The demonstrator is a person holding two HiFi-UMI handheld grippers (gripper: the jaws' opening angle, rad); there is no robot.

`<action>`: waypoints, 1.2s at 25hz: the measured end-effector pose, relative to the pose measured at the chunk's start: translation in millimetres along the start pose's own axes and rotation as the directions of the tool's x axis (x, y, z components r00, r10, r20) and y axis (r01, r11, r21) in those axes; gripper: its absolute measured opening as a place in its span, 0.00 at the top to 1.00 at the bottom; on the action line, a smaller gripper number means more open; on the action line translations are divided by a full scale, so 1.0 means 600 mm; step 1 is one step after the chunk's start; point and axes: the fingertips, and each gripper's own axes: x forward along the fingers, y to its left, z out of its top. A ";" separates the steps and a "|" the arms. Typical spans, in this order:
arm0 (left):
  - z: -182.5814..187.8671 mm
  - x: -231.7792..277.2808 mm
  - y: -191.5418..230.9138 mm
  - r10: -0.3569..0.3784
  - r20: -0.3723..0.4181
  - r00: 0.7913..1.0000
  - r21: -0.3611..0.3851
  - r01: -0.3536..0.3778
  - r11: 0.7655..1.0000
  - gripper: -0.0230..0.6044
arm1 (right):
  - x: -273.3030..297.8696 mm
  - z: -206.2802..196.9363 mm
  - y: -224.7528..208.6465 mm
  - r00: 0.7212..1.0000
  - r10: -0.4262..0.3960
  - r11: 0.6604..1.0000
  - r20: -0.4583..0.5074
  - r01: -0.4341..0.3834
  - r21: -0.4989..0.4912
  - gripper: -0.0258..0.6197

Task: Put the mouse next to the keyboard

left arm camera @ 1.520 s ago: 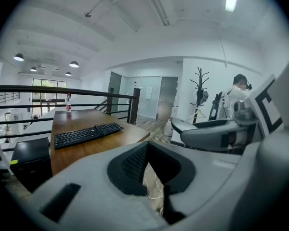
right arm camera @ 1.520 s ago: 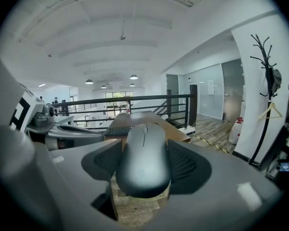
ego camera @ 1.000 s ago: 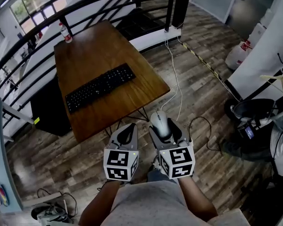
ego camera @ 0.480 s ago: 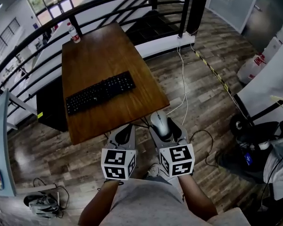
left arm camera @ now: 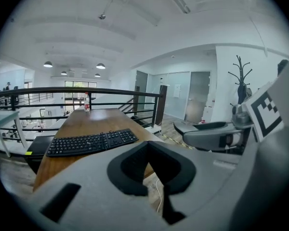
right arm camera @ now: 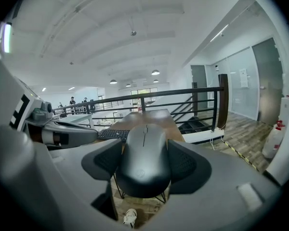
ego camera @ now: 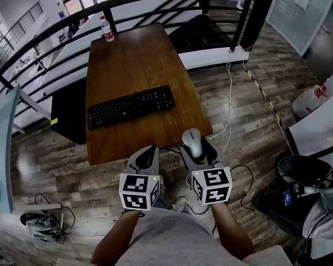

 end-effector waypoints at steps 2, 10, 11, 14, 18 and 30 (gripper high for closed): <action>0.002 0.010 0.024 0.012 0.001 1.000 -0.016 -0.012 1.000 0.98 | 0.023 0.004 0.007 1.000 0.012 1.000 -0.008 -0.012 -0.006 0.50; 0.042 0.098 0.104 0.012 0.012 1.000 -0.050 -0.012 0.999 0.98 | 0.134 0.042 -0.015 0.999 0.004 0.999 -0.037 -0.005 -0.034 0.50; 0.045 0.109 0.117 0.012 0.012 1.000 -0.055 -0.011 0.998 0.98 | 0.150 0.046 -0.018 0.999 0.001 0.999 -0.041 -0.002 -0.037 0.50; 0.056 0.136 0.156 0.017 0.010 1.000 -0.072 -0.016 0.997 0.98 | 0.196 0.055 -0.025 0.998 -0.007 0.999 -0.061 0.005 -0.043 0.50; 0.065 0.167 0.203 0.020 0.004 1.000 -0.098 -0.020 0.995 0.98 | 0.251 0.058 -0.034 0.995 -0.025 0.999 -0.098 0.020 -0.047 0.50; 0.062 0.218 0.281 -0.015 -0.036 0.999 -0.149 0.010 0.989 0.98 | 0.349 0.047 -0.068 0.976 -0.091 0.995 -0.200 0.081 -0.056 0.50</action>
